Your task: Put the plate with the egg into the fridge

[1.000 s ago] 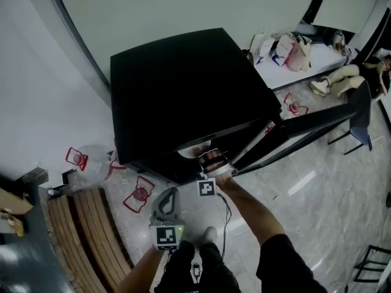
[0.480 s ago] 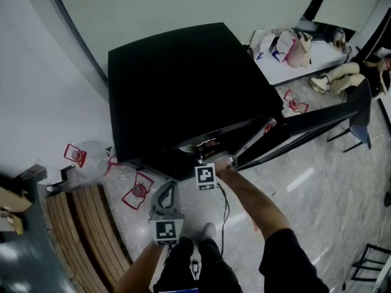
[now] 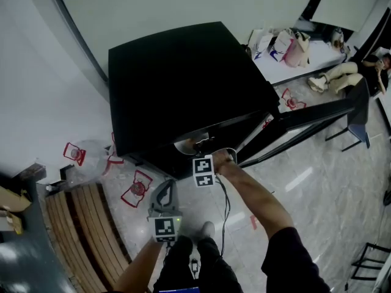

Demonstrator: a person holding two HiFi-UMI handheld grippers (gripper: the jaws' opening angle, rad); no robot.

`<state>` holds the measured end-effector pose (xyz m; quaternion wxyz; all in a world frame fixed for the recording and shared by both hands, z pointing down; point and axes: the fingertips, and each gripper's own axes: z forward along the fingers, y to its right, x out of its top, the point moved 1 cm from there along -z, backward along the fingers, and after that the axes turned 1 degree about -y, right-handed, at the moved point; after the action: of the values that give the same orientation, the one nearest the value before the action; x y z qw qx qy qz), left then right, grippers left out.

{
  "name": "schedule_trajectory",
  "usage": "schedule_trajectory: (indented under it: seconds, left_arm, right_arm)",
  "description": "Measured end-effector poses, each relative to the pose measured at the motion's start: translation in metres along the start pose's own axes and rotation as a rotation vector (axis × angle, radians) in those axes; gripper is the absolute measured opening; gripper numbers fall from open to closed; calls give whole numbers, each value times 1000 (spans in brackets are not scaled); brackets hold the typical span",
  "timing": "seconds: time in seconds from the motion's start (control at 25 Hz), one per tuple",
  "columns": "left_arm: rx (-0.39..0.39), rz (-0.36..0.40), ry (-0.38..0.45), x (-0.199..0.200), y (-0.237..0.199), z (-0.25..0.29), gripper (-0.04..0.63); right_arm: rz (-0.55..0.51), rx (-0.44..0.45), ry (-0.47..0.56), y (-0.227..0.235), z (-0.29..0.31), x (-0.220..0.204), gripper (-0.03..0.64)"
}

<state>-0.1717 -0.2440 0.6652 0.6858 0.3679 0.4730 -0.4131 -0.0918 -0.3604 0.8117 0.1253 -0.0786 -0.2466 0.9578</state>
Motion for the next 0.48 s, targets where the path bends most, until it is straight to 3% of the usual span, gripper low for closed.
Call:
schedule_trajectory:
  seconds: [0.08,0.16,0.36,0.48]
  left_arm:
    - [5,1,0,1,0,-3,8]
    - [11,-2,7,2,0,-5,8]
    - [-3,-7,9,23,13,-16,8]
    - [-30,9,31,48,30,-26,8]
  right_arm:
    - [32,-29,22,2,-8,0,135]
    - [148,-67,97,4,-23,5,135]
    - [658,-80,432,-5,-105,23,135]
    - [902,-96,654,-8,-178,32,135]
